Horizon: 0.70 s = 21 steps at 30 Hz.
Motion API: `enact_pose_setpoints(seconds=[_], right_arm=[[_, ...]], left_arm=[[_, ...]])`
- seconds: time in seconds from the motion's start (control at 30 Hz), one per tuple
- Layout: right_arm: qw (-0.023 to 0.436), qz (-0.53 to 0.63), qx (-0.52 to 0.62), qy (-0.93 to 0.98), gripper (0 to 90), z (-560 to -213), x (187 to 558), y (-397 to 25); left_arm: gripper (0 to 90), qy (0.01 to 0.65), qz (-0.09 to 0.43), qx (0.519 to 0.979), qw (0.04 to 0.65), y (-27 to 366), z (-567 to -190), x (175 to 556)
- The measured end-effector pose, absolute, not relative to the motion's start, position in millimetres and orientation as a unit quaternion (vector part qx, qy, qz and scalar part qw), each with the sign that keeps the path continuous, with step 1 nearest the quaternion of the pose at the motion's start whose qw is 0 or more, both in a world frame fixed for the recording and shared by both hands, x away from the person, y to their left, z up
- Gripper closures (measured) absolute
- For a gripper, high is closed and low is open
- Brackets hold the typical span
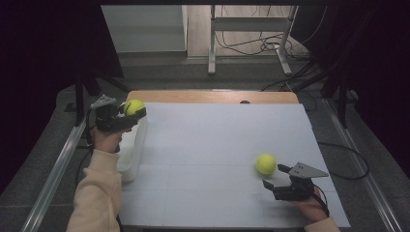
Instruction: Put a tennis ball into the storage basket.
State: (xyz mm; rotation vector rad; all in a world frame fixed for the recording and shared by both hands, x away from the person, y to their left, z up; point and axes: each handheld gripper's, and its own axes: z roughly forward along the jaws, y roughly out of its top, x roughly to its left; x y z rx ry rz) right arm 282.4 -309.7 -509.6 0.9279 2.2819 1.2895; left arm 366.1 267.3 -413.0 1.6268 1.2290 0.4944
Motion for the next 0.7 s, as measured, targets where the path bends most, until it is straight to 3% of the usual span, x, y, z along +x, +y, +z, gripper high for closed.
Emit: enact_pose_setpoints(seconds=[0.7], right_arm=[[0.184, 0.455, 0.326, 0.808, 14.1, -508.7, 282.8, -308.9]], left_arm=[[26.4, 0.554, 0.188, 0.671, 0.455, 281.2, -421.9, 395.0]])
